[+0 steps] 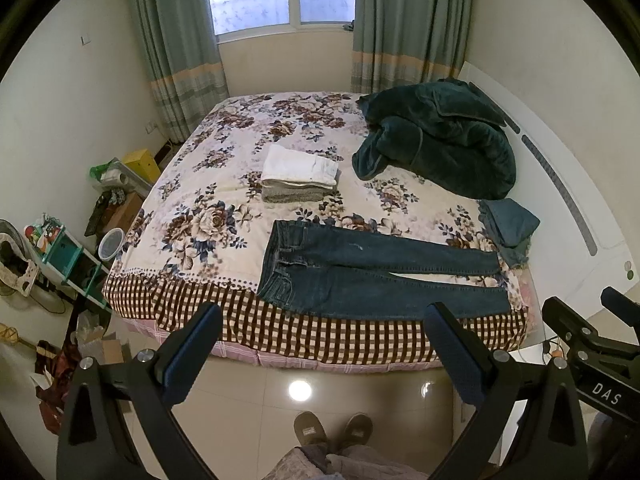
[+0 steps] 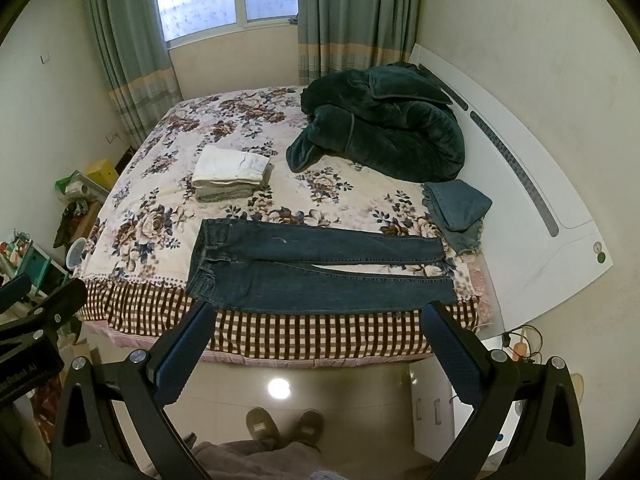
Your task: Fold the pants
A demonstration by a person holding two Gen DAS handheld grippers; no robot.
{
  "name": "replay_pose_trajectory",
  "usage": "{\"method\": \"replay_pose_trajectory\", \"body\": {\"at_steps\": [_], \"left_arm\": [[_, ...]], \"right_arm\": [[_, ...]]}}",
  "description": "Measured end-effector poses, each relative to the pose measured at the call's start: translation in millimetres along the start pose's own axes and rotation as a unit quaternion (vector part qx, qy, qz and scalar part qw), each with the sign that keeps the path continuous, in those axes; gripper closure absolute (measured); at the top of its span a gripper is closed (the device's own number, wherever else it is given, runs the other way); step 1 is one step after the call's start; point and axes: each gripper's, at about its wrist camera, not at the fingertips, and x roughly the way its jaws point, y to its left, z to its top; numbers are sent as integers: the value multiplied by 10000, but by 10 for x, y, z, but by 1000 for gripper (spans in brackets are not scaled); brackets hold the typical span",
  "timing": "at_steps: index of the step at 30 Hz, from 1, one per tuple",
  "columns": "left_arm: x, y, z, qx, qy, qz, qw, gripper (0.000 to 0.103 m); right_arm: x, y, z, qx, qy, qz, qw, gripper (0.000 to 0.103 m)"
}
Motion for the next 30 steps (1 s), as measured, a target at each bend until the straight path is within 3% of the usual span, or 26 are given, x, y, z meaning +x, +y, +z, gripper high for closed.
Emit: {"method": "replay_pose_trajectory", "body": {"at_steps": [30], "left_arm": [[-17, 68, -28, -8, -2, -26, 10000, 0]], "right_arm": [[-116, 100, 0, -4, 20, 59, 10000, 0]]}}
